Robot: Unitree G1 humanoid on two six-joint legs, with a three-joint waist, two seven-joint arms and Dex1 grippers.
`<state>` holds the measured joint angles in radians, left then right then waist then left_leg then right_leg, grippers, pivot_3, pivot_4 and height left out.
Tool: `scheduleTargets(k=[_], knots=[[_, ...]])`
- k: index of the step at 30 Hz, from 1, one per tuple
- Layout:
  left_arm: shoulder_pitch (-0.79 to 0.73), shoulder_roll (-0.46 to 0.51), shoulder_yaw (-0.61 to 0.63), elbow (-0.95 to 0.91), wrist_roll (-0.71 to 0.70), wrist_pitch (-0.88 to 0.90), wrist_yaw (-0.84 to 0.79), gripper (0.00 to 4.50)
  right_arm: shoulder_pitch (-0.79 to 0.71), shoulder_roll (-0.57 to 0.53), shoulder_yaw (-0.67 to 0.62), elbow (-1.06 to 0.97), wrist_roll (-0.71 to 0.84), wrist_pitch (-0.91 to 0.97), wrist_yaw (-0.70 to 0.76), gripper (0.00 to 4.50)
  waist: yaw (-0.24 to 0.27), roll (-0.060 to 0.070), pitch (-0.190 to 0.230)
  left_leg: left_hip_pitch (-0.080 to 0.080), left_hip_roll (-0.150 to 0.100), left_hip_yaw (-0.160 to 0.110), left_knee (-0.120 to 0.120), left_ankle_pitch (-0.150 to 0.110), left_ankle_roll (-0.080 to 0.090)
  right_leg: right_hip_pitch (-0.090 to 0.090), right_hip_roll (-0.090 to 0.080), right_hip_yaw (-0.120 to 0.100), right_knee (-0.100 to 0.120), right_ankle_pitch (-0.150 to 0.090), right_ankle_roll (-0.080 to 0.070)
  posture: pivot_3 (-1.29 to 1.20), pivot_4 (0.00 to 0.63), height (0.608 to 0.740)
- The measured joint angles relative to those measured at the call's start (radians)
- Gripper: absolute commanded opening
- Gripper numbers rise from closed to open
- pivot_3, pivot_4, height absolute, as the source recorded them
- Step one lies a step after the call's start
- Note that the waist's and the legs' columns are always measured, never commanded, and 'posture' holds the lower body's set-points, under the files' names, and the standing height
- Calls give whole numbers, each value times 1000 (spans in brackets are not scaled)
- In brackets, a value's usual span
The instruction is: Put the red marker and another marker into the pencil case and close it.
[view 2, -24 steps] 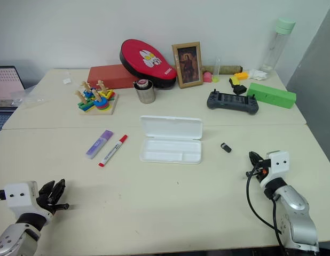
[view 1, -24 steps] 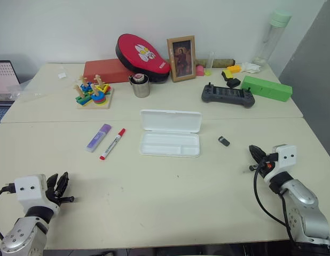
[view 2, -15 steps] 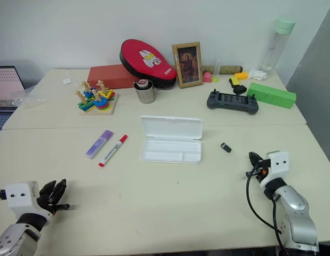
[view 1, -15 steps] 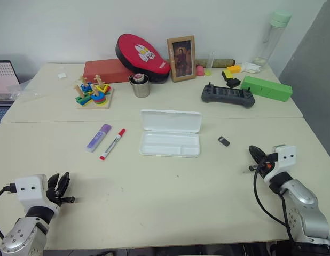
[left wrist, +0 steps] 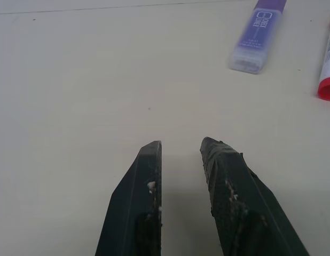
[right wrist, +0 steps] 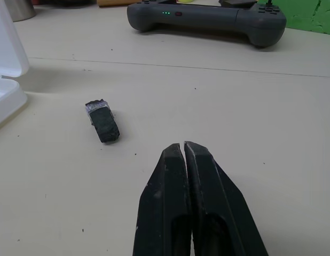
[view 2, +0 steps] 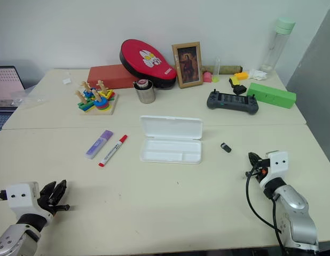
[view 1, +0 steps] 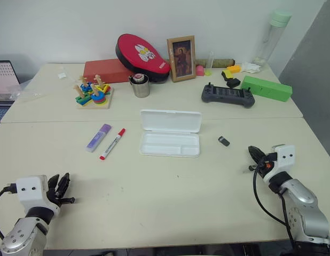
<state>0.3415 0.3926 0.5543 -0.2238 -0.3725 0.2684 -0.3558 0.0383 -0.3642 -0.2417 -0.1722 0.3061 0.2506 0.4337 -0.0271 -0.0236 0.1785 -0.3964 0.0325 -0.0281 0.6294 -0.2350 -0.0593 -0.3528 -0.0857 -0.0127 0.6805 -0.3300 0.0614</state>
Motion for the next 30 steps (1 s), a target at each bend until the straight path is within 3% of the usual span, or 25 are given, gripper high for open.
scheduleTargets(k=[9,15,16,24,30], knots=[[0,8,0,-1,-13,18,-27,1233,0,-21,10,-19,4,80,1,58,0,0,0,0,0,0,0,0,0,0,0,0,0,0,0,0,150,740],[-1,79,6,-25,-89,95,-93,1233,-19,-53,10,-25,44,160,21,58,0,0,0,0,0,0,0,0,0,0,0,0,0,0,0,0,150,740],[-2,91,10,-26,-94,99,-98,1612,-21,-63,9,-26,53,178,23,214,0,-1,0,0,0,0,0,0,0,0,0,0,0,0,0,0,150,740],[0,103,18,-28,-92,99,-111,3073,-22,-65,8,-27,61,202,18,1836,0,0,0,0,0,0,0,0,0,0,0,0,0,0,0,0,150,740],[-1,103,18,-28,-91,99,-113,4419,-23,-73,6,-27,69,202,23,3386,0,-1,0,0,0,0,0,0,0,0,0,0,0,0,0,0,150,740]])
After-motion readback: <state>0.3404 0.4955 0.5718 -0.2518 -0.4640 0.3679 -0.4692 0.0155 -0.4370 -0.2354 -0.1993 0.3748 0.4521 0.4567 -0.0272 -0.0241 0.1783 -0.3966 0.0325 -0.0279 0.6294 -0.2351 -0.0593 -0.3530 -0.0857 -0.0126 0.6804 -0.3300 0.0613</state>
